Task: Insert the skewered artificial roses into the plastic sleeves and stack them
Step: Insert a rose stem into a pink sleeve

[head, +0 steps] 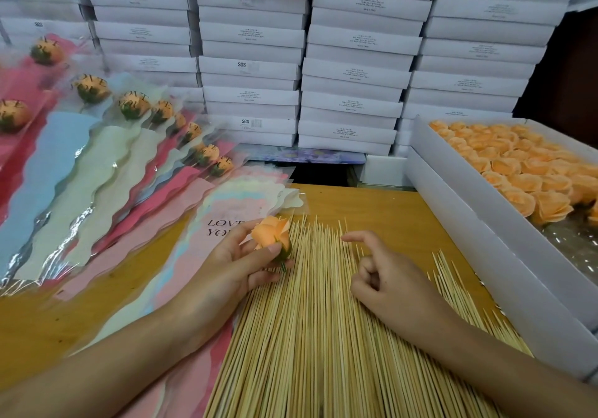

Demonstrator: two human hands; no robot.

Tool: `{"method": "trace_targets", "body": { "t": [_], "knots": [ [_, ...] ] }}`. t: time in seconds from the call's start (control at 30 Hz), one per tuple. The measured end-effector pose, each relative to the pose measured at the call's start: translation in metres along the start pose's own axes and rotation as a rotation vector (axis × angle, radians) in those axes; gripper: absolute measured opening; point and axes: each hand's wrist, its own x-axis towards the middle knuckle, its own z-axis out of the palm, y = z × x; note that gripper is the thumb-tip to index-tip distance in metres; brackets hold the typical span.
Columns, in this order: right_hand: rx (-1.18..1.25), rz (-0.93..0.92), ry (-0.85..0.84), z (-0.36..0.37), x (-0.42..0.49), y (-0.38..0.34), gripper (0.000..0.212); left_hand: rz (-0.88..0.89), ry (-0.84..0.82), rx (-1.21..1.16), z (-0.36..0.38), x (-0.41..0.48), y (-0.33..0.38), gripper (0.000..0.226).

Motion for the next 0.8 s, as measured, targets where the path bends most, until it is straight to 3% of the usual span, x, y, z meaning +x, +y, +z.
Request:
{"method": "trace_targets", "body": {
  "t": [0.33, 0.5, 0.8],
  "knots": [
    [0.271, 0.045, 0.13, -0.006, 0.004, -0.002, 0.05, 0.01, -0.017, 0.011, 0.001, -0.001, 0.001, 0.045],
    [0.418, 0.161, 0.12, -0.012, 0.007, -0.003, 0.045, 0.012, -0.022, 0.009, 0.001, 0.0, 0.0, 0.043],
    [-0.198, -0.12, -0.111, -0.004, -0.001, -0.006, 0.032, 0.025, -0.035, 0.036, 0.0, 0.0, -0.001, 0.042]
  ]
}}
